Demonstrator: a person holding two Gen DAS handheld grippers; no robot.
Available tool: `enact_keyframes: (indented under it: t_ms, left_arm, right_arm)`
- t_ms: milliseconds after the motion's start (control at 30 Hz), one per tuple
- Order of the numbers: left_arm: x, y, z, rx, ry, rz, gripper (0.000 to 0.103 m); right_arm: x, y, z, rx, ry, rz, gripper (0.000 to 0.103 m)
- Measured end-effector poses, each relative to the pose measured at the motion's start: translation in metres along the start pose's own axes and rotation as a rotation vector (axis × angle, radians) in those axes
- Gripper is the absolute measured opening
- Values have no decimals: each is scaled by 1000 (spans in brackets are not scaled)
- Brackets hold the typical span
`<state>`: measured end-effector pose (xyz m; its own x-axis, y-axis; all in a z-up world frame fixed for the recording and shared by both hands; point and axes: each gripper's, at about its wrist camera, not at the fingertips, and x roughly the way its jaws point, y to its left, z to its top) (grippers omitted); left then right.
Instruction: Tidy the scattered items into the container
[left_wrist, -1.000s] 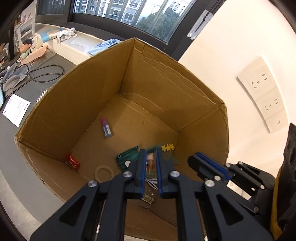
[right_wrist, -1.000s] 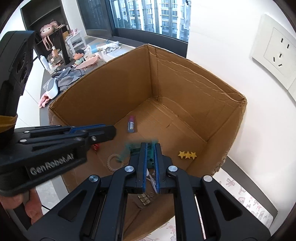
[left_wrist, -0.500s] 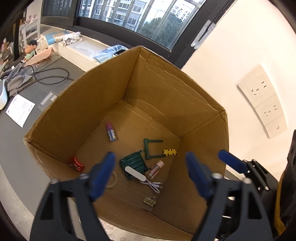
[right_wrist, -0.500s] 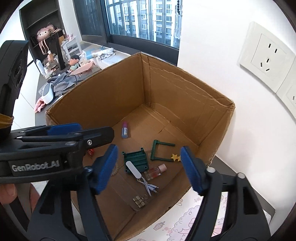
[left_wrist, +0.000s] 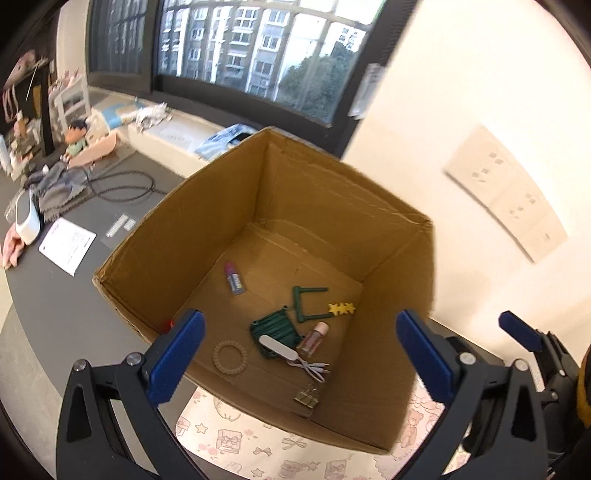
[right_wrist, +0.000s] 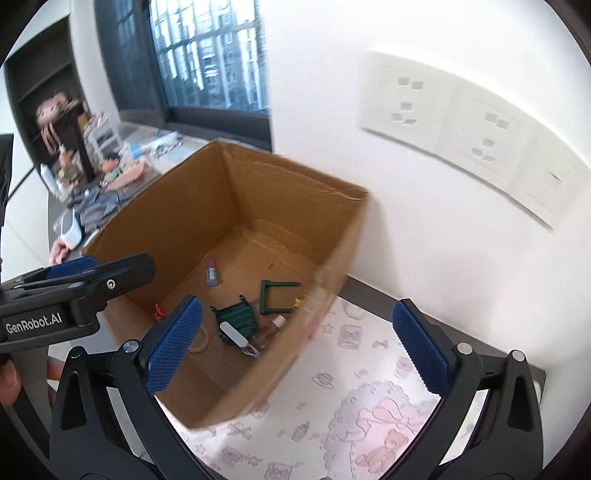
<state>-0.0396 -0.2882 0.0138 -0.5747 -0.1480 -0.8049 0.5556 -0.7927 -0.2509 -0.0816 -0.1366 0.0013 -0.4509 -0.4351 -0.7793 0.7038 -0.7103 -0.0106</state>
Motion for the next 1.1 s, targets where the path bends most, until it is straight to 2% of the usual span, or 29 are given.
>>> enact_keyframes:
  t_ms: [167, 400, 500, 600, 700, 800, 933, 1033, 1100]
  left_arm:
    - [-15, -55, -11, 90, -24, -14, 103]
    - [-33, -152, -34, 278, -47, -68, 103]
    - [-39, -191, -53, 358, -42, -97, 103]
    - [-44, -223, -90, 457, -19, -92, 103]
    - [-50, -235, -127, 523, 8, -63, 103]
    - [-58, -232, -161, 562, 62, -65, 103]
    - [-75, -224, -191, 562, 125, -53, 103]
    - [-99, -224, -201, 606, 88, -89, 103]
    - [-109, -221, -199, 624, 65, -84, 103]
  right_arm:
    - [-36, -46, -16, 105, -11, -74, 103]
    - [-104, -141, -64, 288, -15, -189, 103]
    - [-133, -172, -90, 340, -18, -239, 103]
    - [-157, -188, -119, 379, -1, -273, 103]
    - [-173, -190, -149, 390, 48, -306, 103]
    - [-189, -187, -180, 400, 87, -323, 103]
    - [-200, -182, -215, 470, 147, -281, 103]
    - [-205, -171, -234, 501, 198, -254, 103]
    - [-211, -160, -240, 491, 213, -231, 103]
